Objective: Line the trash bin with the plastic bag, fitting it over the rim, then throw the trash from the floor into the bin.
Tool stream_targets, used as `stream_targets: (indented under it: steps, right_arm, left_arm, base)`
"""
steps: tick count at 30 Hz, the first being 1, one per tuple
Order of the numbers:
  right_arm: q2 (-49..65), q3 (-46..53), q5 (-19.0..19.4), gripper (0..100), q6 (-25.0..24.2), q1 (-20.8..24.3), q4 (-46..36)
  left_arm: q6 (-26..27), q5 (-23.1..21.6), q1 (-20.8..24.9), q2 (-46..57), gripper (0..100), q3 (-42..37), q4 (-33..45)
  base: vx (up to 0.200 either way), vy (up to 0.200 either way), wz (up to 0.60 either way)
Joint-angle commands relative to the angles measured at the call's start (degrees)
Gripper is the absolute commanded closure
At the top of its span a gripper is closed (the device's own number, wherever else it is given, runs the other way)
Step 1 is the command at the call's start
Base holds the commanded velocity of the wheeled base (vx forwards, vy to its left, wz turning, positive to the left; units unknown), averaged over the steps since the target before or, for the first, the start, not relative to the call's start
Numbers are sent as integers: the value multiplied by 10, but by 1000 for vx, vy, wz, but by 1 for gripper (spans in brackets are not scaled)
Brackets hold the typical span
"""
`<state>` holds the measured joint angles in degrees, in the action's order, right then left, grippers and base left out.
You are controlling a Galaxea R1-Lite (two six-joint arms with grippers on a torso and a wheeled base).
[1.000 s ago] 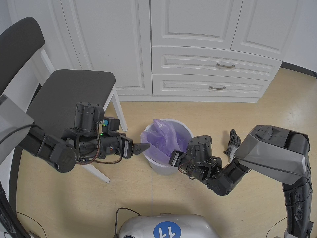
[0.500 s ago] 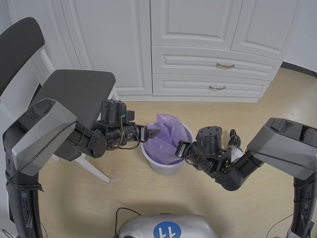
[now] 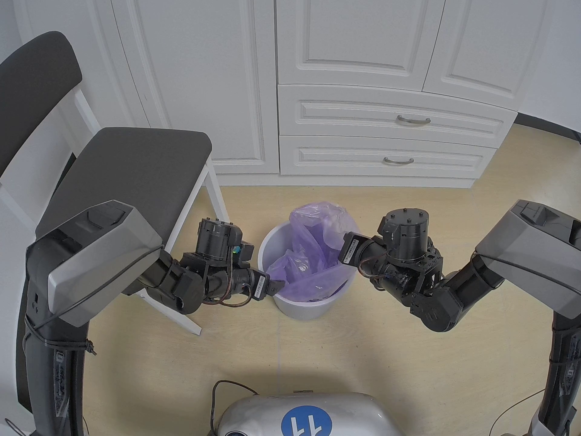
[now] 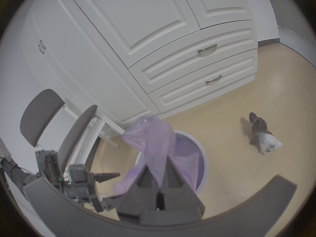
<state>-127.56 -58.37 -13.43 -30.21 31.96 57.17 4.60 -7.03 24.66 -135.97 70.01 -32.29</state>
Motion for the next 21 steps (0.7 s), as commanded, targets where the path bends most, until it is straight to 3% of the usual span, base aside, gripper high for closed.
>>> stream_targets:
  steps: [1,9,18,21]
  right_arm:
    - [-7,-5,0,100,2,-7,0]
    - [-14,-5,1,100,1,-3,1]
    - [-2,12,1,100,1,20,1]
    - [1,17,1,100,1,28,1]
  left_arm:
    - [12,-3,20,41,0,-57,-1]
    - [13,-3,69,86,0,-125,-9]
    - [5,-4,44,116,0,-107,-16]
    - [-25,-3,43,83,0,-80,-44]
  base:
    - [0,0,0]
    - [0,0,0]
    - [0,0,0]
    - [0,0,0]
